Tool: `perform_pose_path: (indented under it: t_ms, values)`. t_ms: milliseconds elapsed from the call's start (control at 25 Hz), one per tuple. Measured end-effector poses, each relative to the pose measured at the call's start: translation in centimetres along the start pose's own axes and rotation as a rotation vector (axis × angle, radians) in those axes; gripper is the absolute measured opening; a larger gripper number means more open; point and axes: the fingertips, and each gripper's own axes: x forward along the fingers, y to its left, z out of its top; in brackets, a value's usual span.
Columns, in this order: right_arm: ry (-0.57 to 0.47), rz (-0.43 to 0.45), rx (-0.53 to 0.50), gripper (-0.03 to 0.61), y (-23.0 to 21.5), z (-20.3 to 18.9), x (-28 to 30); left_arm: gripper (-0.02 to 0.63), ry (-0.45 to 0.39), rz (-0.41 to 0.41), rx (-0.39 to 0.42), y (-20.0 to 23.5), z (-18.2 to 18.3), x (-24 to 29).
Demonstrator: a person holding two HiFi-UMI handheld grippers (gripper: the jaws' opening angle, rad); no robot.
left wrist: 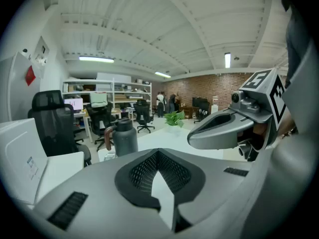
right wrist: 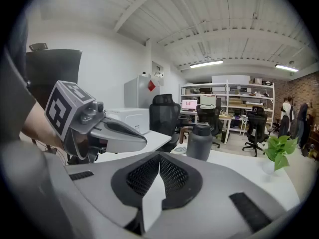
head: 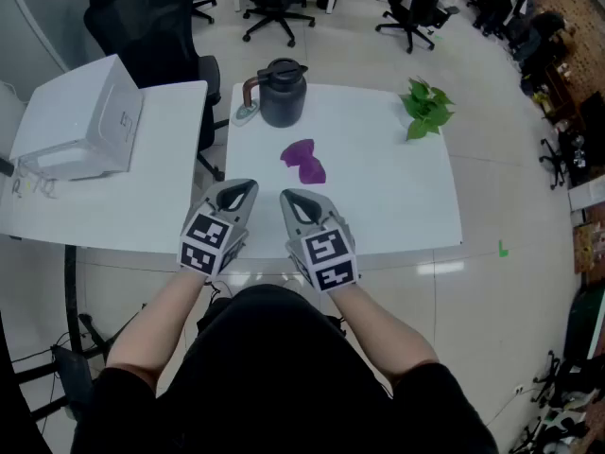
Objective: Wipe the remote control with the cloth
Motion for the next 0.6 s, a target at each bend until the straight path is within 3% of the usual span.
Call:
perform_pose_path:
  t_ms: [120,320,600]
  values:
    - [0.013,0.028,-0.004,0.018,-0.4,-0.5,0.6,0.002,0.013,0.036,0.003,0.9,0.0,1.1]
    - [0.039,0.06,0.017,0.018,-1.0,-1.4,2.3,0.116,0.078,0.076,-0.018,4.4,-0.8,3.7]
    - [0.093,0.036,0.059,0.02,-3.2,-2.5,6.3,0.237,0.189,0.131,-0.088,13.9,-3.7,10.3]
